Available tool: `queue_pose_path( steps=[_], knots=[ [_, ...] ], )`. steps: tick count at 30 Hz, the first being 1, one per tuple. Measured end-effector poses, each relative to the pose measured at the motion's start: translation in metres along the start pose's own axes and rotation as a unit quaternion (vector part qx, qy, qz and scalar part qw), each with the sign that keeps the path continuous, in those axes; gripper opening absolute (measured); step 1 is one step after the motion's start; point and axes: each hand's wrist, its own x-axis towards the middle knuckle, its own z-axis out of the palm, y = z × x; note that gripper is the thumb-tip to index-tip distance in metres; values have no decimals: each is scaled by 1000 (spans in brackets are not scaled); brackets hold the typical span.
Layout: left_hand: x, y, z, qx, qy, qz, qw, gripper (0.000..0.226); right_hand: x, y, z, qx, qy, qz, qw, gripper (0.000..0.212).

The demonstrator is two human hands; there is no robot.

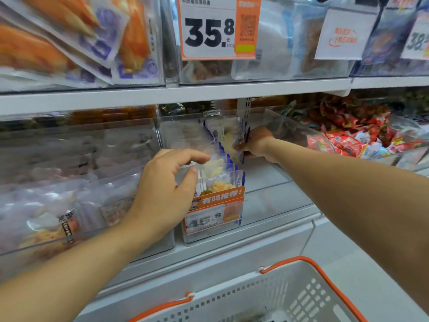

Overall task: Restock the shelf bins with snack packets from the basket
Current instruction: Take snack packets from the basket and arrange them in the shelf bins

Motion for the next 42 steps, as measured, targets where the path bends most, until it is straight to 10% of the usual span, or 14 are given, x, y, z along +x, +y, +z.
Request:
queue_pose_path(
  steps=[27,30,35,39,41,42],
  knots=[
    [2,0,1,-21,-1,2,1000,30,-16,-5,-15,-3,37,13,999,25],
    [-3,8,-4,-46,1,29,999,25,-60,-10,-36,-72,109,-90,987,21],
    [-24,30,-12,39,-47,308,949,13,-174,18,-46,-137,239,-361,891,45],
    [-58,37,14,91,-335,297,889,15,-240,131,-11,-300,-44,-299,905,38],
    [-79,33,31,203,-532,247,784,24,-270,200,9,-413,-297,-92,856,24],
    [-88,31,38,247,-608,215,723,30,-286,232,15,-443,-377,20,814,54]
  ],
)
